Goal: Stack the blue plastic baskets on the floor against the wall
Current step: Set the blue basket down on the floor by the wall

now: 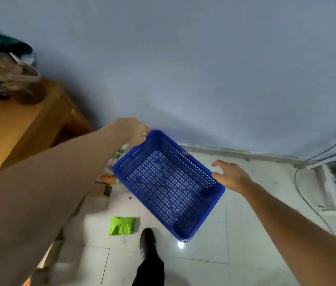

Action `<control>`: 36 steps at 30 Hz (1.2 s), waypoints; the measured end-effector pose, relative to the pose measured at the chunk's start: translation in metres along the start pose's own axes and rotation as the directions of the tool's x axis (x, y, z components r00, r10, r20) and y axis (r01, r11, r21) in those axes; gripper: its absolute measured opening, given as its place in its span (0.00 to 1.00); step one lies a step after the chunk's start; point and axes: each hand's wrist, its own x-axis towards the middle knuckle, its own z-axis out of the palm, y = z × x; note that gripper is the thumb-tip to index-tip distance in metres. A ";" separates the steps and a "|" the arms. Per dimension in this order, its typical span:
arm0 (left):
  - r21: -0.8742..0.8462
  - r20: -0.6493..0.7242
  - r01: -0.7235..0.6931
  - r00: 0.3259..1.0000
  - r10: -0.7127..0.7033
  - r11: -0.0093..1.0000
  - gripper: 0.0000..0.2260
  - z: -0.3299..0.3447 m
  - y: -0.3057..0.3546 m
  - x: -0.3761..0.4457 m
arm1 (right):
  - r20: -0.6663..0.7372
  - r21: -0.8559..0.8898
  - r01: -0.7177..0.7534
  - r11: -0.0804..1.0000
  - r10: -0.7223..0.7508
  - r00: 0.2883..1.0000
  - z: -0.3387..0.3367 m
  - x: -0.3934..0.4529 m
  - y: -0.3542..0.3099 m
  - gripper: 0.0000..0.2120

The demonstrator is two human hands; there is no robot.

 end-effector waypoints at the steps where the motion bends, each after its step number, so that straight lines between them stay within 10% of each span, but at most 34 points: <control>1: 0.008 0.042 0.015 0.999 -0.015 1.000 0.19 0.025 -0.005 0.019 | 0.049 0.006 -0.036 0.999 0.035 0.998 0.028 0.016 0.014 0.22; 7: -0.173 0.282 0.324 0.921 -0.269 0.930 0.20 0.256 -0.042 0.120 | 0.172 0.228 -0.428 0.874 0.397 0.902 0.218 0.084 0.104 0.14; 11: -0.447 0.397 0.646 0.763 -0.511 0.619 0.42 0.420 -0.068 0.163 | 0.254 0.372 -0.617 0.693 0.563 0.786 0.304 0.140 0.131 0.36; 16: -0.693 0.480 0.714 0.561 -0.674 0.100 0.61 0.574 -0.088 0.213 | 0.311 0.654 -0.694 0.302 0.729 0.610 0.372 0.209 0.163 0.22; 18: -0.703 0.533 0.702 0.413 -0.739 -0.115 0.56 0.585 -0.089 0.227 | 0.305 0.686 -0.676 0.269 0.737 0.603 0.382 0.225 0.179 0.14; 23: -0.709 0.587 0.652 0.334 -0.738 -0.269 0.33 0.580 -0.059 0.230 | 0.126 0.718 -0.551 0.424 0.700 0.703 0.334 0.250 0.196 0.09; 36: -0.566 0.805 0.359 0.435 -0.404 -0.742 0.19 0.467 0.194 0.242 | 0.168 0.844 -0.347 0.409 0.413 0.895 0.174 0.385 0.279 0.39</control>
